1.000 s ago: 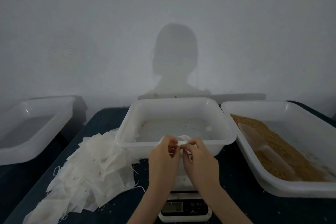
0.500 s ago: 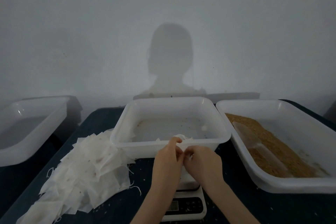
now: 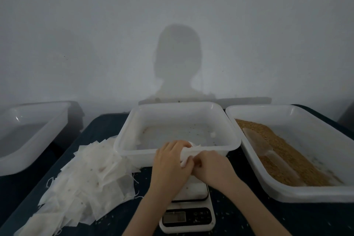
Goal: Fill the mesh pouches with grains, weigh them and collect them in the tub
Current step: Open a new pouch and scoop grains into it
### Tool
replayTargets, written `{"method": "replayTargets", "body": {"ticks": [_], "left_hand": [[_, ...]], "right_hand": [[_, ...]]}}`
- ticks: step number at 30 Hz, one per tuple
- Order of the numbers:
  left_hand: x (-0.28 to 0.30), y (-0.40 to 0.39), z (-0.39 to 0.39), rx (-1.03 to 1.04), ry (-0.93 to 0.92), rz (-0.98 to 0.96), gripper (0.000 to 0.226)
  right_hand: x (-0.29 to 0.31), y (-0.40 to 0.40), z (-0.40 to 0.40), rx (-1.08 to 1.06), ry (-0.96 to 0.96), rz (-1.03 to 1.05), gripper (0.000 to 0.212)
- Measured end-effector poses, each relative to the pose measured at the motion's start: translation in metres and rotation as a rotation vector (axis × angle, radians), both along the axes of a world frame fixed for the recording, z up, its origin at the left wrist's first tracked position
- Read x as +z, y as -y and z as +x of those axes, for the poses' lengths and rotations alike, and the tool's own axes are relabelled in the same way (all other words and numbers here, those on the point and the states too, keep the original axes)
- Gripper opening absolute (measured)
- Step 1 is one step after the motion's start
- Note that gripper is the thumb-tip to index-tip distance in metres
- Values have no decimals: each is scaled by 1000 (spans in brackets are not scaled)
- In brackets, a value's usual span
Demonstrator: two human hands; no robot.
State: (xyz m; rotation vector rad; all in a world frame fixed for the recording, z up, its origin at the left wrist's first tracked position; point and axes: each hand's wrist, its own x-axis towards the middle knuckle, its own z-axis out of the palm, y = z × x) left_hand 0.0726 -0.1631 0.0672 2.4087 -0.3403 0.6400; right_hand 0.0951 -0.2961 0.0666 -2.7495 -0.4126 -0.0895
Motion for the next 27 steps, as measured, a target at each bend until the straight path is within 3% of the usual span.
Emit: {"method": "replayTargets", "body": {"ticks": [5,9,11,16,19,22,27], "left_hand": [[5,-21,6,-332,-350,-108,62],[0,-23,11,-372,-419,69,89],[-3,-21,15,-360,-417,110,82],[-10,-19,21,-362,-400,24,31],[-13,-15,25,-292,-382,27,25],[-13,-10,31,-269,-361,43,31],[-16,0,38,-251,-354,107,24]], "right_hand": [[11,10,3,55,2,57,35],[18,15,1,151,-44,76,30],[20,17,0,201,-59,93,24],[24,26,2,266,-129,120,18],[26,39,5,231,-127,231,24],[35,64,9,200,-84,378,14],[33,141,24,-27,31,343,12]]}}
